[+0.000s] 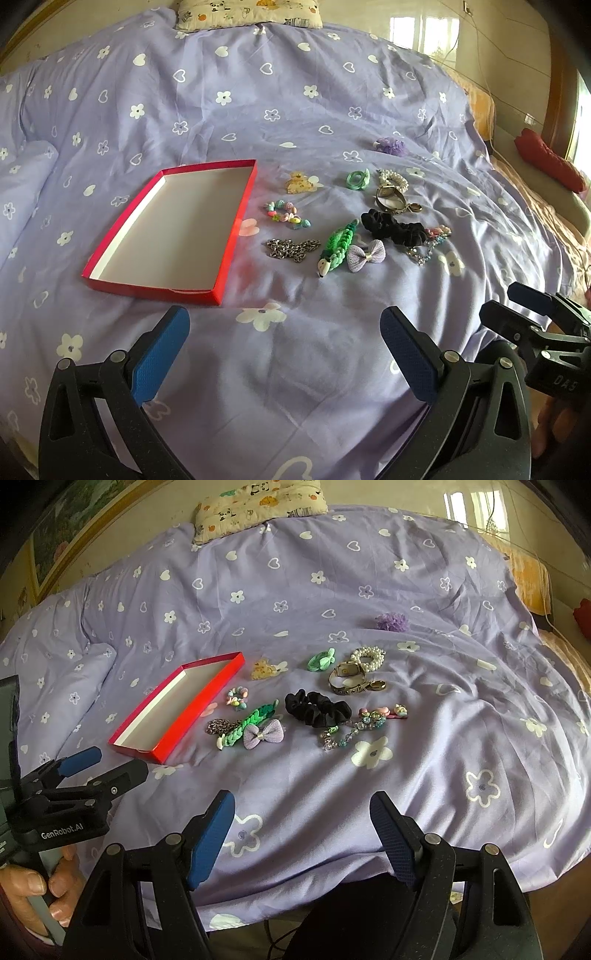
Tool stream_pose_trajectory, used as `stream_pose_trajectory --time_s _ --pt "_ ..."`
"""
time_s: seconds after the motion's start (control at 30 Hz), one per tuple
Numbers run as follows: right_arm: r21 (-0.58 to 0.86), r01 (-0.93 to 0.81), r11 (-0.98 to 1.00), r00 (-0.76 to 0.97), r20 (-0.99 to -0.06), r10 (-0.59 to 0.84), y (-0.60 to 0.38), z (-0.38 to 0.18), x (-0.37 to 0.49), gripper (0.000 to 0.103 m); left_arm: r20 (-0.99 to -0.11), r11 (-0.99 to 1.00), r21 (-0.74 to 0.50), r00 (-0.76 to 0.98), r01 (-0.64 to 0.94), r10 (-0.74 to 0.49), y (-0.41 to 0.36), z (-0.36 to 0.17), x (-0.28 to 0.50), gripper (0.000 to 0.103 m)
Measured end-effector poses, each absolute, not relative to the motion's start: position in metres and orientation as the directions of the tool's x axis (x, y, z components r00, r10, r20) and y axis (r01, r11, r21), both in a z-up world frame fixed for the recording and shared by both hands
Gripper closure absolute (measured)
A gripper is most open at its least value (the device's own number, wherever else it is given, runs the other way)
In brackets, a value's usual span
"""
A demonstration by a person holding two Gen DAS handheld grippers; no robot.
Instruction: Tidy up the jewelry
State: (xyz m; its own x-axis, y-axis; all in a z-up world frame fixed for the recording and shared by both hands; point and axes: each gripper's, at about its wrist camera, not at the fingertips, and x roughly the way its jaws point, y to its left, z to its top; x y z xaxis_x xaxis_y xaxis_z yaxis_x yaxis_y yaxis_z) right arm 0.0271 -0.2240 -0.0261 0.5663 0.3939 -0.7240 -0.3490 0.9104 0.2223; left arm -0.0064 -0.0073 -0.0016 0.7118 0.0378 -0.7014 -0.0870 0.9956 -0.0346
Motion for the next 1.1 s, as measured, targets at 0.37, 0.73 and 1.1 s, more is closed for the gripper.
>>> stream_pose_trajectory --time_s 0.37,0.73,1.1 --pt "0.226 -0.349 0.909 0.563 -0.725 0.397 -0.2237 -0.0239 0.0276 0.025 -0.701 0.996 -0.033 0.713 -0.087 0.039 -0.0079 -0.0021 -0.0066 0.000" --pt "0.228 -0.350 0.908 0.563 -0.724 0.399 -0.2236 -0.0228 0.0279 0.025 -0.699 0.996 -0.033 0.714 -0.086 0.039 -0.0080 -0.0021 -0.0065 0.000" --pt "0.235 -0.350 0.907 0.564 -0.720 0.405 -0.2229 -0.0171 0.0298 0.025 -0.699 0.996 -0.030 0.714 -0.083 0.039 -0.0141 0.0019 -0.0031 0.000"
